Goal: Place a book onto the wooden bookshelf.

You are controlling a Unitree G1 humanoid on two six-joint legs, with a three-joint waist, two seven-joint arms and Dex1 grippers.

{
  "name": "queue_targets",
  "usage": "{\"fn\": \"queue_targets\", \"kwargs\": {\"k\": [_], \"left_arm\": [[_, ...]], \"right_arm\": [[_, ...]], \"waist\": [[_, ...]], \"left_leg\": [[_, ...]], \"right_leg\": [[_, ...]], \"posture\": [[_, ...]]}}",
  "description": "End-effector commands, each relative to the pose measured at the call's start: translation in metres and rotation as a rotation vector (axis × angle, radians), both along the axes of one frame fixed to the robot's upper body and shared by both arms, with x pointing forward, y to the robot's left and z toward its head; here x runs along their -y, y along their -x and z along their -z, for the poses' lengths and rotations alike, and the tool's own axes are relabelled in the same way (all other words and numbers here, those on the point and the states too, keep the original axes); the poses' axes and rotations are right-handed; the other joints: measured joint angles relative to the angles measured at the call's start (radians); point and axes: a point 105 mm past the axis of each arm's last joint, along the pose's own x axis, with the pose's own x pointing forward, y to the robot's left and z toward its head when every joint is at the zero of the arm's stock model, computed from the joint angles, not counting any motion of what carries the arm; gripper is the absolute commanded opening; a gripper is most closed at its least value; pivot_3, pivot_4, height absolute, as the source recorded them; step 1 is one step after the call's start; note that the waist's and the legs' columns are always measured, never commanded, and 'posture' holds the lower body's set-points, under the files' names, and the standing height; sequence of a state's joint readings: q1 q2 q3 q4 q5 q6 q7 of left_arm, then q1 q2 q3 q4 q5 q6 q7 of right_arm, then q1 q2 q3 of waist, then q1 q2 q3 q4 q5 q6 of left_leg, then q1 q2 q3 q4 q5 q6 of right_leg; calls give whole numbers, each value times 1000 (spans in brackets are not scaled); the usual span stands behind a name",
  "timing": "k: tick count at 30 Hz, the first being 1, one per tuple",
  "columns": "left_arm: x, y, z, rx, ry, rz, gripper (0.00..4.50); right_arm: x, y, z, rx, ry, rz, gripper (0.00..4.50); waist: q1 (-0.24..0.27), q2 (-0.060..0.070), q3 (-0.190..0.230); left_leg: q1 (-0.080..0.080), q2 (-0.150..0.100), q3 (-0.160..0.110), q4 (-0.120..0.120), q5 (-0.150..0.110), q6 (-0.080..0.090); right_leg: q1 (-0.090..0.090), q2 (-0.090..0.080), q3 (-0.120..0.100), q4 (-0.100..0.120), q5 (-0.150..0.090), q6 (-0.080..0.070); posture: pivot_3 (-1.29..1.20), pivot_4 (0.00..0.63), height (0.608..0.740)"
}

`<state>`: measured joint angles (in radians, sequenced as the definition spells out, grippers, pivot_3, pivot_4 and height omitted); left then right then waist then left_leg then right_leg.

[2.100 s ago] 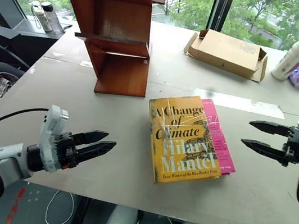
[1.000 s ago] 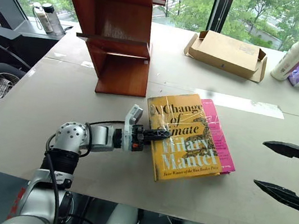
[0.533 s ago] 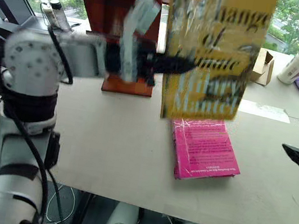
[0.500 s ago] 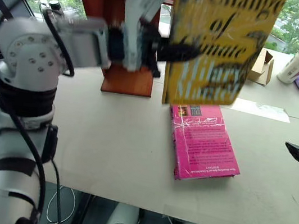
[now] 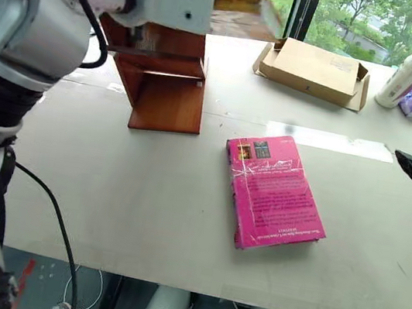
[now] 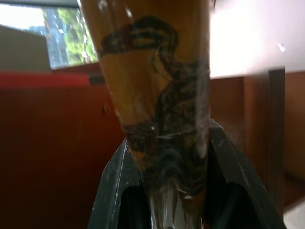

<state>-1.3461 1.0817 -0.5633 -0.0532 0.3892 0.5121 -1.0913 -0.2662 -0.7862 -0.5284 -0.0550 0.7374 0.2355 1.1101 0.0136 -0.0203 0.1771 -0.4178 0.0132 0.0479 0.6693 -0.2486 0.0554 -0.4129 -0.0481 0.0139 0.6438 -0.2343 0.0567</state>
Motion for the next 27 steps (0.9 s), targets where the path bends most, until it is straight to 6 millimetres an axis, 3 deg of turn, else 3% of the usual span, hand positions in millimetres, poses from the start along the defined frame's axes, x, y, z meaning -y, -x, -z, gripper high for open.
{"fn": "queue_targets", "kwargs": {"k": [1,4,10,13,17,20,23,27], "left_arm": [[-7,-6,8,-22,13,-89,762],[-10,-13,32,-108,19,-134,762],[-23,-16,41,-151,17,-150,762],[-33,-14,42,-167,41,-171,2223],[-37,-6,17,-89,131,-155,4028],[-40,24,5,-160,375,-52,4028],[-40,49,-1,-189,481,46,4028],[-26,105,3,-395,765,240,4028]], "right_arm": [[-4,-2,-8,61,27,-27,4500],[-9,-1,-14,81,33,-49,4500],[-11,9,-22,86,34,-73,4500],[-13,12,-21,71,36,-84,4500],[-15,14,-24,70,22,-99,4500],[-16,15,-28,69,9,-113,4500],[-15,16,-31,70,-8,-123,4500],[-19,13,-36,69,-40,-157,4500]], "waist": [[4,0,0],[2,0,0],[-6,1,0],[-15,1,0],[-30,1,-1],[-31,1,0],[-29,0,0],[-28,0,0]], "left_leg": [[0,0,0,0,0,0],[0,1,-1,1,0,1],[3,2,0,1,0,1],[5,2,0,2,0,1],[5,3,0,3,0,1],[4,4,1,3,0,1],[1,5,1,4,0,0],[1,4,1,4,0,0]], "right_leg": [[0,0,0,0,0,0],[0,-2,-1,1,-1,1],[0,-2,1,8,-1,1],[0,-2,1,14,-1,1],[-1,-1,2,15,-1,1],[-2,-2,2,15,-1,1],[-5,-1,2,16,-1,1],[-4,-2,1,15,-1,1]], "posture": [[0,150,740],[0,150,740],[0,150,740],[0,150,740],[0,150,740],[0,150,740],[0,150,740],[0,150,740]]}}
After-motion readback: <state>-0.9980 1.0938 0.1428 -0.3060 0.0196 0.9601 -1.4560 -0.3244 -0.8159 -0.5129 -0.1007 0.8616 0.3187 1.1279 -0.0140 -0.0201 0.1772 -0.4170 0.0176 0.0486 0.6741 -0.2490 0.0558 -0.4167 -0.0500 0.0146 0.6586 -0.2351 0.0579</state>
